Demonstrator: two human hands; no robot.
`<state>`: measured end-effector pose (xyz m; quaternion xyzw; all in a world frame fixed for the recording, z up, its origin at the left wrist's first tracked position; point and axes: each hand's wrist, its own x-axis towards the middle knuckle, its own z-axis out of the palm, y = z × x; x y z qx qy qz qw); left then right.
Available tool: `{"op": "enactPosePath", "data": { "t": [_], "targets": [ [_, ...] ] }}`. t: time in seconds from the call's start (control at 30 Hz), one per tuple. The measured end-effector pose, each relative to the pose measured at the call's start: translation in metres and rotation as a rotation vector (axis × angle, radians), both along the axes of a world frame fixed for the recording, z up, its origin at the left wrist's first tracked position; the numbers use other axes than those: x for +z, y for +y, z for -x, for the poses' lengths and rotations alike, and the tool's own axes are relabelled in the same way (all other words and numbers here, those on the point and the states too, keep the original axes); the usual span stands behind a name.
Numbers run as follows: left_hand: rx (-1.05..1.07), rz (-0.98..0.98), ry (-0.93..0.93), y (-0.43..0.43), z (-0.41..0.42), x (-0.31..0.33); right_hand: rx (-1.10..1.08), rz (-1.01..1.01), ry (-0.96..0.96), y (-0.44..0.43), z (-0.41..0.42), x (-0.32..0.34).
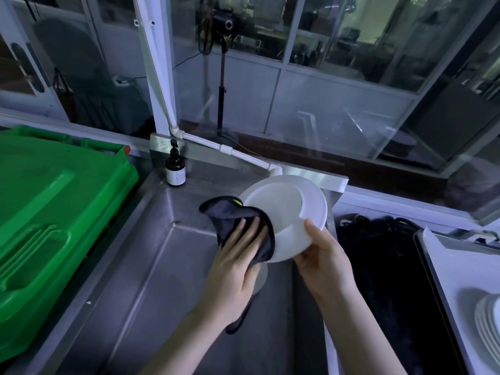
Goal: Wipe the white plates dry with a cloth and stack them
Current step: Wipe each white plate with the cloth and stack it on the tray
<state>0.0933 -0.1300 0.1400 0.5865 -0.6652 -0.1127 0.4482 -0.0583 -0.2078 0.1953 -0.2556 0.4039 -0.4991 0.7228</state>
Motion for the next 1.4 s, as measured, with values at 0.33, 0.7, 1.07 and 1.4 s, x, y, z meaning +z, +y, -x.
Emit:
{"op": "enactPosePath", "data": {
  "t": [0.33,0.7,1.07,1.4],
  "targets": [
    [-0.103,0.002,-0.188,-0.011,0.012,0.029,0.071,-0.004,-0.031,0.01,-0.008,-0.005],
    [-0.145,-0.07,-0.169,-0.025,-0.016,0.042,0.172,0.123,0.088,0.014,0.005,0.01],
    [-0.022,-0.124,-0.096,-0.031,-0.026,0.042,0.181,0.074,0.079,0.019,0.002,0.021],
    [-0.085,-0.042,-0.08,-0.004,-0.002,0.032,0.19,0.086,0.052,0.024,0.001,0.017]
  ]
}}
